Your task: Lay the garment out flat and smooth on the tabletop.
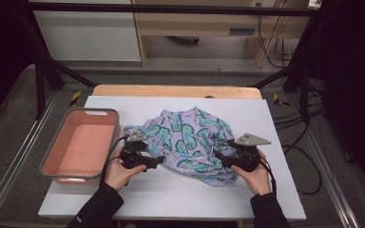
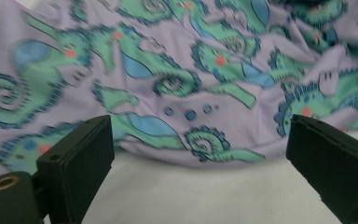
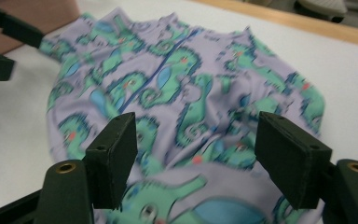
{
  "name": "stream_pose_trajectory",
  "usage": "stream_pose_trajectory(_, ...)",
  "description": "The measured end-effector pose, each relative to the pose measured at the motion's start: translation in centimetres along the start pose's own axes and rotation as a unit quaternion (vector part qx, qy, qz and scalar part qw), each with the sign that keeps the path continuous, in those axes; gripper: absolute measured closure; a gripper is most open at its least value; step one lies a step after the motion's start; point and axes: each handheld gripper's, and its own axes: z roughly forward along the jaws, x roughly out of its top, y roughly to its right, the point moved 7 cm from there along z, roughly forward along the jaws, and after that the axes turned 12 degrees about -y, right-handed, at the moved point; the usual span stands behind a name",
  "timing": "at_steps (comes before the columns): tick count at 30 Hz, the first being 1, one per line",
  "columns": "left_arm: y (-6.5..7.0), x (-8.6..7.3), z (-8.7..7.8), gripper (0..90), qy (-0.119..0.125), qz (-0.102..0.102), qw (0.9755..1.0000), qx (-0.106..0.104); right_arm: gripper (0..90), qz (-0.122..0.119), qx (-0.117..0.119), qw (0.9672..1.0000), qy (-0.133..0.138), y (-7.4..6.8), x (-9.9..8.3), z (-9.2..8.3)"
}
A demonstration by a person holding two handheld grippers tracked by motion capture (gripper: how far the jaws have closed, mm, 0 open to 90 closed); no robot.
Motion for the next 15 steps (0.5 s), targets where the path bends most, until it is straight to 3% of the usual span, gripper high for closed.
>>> stream_pose_trajectory(2, 0.5, -0.4, 0.7, 8.7, -0.011, -0.002, 0.9999, -0.009, 30.1, -0.008, 0.006, 0.9999, -0.008, -0.6, -0.8, -0.2)
stream_pose_trajectory(11, 2.2, -0.9, 2.7, 33.3, -0.032, 0.015, 0.9991, -0.025, 35.7, -0.039, 0.046, 0.9975, -0.037, -3.2, -3.1, 0.1)
stream_pose_trajectory(15, 2.6, -1.0, 3.1, 45.3, -0.031, 0.021, 0.9990, -0.023, 47.4, -0.048, 0.049, 0.9963, -0.052, -3.8, -3.5, 1.0)
